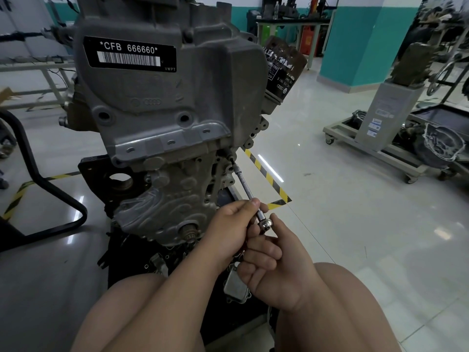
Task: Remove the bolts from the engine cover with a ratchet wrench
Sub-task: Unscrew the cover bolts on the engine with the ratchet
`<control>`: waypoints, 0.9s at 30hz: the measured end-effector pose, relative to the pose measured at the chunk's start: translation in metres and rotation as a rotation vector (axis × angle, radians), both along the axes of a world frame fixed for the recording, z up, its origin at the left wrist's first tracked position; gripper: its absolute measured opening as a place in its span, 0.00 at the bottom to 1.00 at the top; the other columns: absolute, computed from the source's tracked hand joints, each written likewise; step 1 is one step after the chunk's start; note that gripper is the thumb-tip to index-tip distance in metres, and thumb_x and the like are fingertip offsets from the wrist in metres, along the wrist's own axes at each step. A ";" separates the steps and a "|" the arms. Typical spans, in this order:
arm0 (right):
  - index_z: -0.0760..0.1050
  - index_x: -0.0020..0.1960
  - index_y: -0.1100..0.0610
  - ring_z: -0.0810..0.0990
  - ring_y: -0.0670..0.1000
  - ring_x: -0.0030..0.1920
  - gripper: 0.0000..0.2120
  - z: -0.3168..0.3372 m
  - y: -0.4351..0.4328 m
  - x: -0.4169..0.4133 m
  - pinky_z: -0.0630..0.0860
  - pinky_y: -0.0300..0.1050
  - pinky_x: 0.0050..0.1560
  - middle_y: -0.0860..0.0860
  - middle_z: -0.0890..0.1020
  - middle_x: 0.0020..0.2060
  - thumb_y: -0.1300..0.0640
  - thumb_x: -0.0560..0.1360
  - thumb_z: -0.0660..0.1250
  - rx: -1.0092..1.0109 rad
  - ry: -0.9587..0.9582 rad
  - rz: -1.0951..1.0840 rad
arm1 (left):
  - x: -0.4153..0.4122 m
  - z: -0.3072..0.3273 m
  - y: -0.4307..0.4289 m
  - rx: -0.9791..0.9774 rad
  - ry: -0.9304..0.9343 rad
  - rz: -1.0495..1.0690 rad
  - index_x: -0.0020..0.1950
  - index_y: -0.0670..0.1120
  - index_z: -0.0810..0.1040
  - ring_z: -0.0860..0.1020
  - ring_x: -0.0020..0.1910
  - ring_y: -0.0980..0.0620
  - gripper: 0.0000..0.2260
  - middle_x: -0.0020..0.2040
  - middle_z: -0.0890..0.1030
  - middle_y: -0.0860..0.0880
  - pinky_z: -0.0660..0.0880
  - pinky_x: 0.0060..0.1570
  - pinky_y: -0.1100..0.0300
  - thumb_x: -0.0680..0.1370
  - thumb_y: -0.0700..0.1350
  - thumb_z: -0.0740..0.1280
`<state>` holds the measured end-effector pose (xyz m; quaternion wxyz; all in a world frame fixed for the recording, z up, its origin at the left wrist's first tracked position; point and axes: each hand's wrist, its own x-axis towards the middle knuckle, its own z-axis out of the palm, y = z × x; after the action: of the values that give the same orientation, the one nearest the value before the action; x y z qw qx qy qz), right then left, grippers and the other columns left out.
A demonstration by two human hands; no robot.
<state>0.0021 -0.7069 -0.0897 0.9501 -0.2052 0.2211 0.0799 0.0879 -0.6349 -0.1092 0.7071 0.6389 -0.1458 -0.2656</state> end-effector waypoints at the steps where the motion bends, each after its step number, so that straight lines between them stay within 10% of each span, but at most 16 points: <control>1: 0.75 0.31 0.57 0.61 0.46 0.15 0.28 0.000 0.000 0.000 0.65 0.36 0.23 0.47 0.61 0.15 0.37 0.78 0.55 -0.019 0.004 -0.002 | 0.000 0.000 0.000 0.008 0.000 0.004 0.38 0.53 0.84 0.70 0.26 0.59 0.14 0.28 0.73 0.51 0.71 0.29 0.68 0.80 0.51 0.63; 7: 0.78 0.50 0.53 0.61 0.48 0.20 0.19 -0.013 0.006 0.009 0.62 0.38 0.24 0.48 0.70 0.22 0.41 0.81 0.55 -0.406 0.049 -0.158 | 0.001 -0.003 -0.001 0.020 0.002 0.029 0.38 0.52 0.84 0.69 0.23 0.57 0.13 0.26 0.70 0.50 0.70 0.29 0.65 0.78 0.52 0.66; 15: 0.77 0.30 0.50 0.74 0.49 0.21 0.27 -0.020 0.007 0.006 0.69 0.36 0.23 0.53 0.74 0.20 0.40 0.81 0.53 -1.043 0.116 -0.185 | -0.001 0.001 0.000 -0.005 0.019 -0.018 0.40 0.46 0.82 0.72 0.20 0.53 0.14 0.35 0.72 0.38 0.67 0.18 0.64 0.80 0.51 0.64; 22: 0.73 0.40 0.50 0.77 0.38 0.30 0.10 -0.023 0.002 0.003 0.68 0.29 0.27 0.44 0.78 0.27 0.48 0.78 0.65 -1.542 0.051 -0.314 | -0.002 0.002 -0.003 -0.013 0.038 0.038 0.34 0.50 0.84 0.77 0.29 0.56 0.15 0.31 0.81 0.51 0.73 0.29 0.66 0.79 0.48 0.65; 27: 0.75 0.39 0.52 0.77 0.41 0.28 0.13 -0.029 0.002 0.005 0.68 0.30 0.27 0.44 0.81 0.29 0.47 0.79 0.62 -1.491 0.033 -0.311 | -0.001 0.002 -0.001 0.006 0.030 0.027 0.36 0.51 0.84 0.76 0.28 0.55 0.14 0.31 0.80 0.50 0.72 0.29 0.63 0.79 0.50 0.65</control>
<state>0.0068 -0.7046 -0.1187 0.5570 -0.7578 0.2571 -0.2224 0.0868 -0.6356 -0.1076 0.7106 0.6390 -0.1257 -0.2662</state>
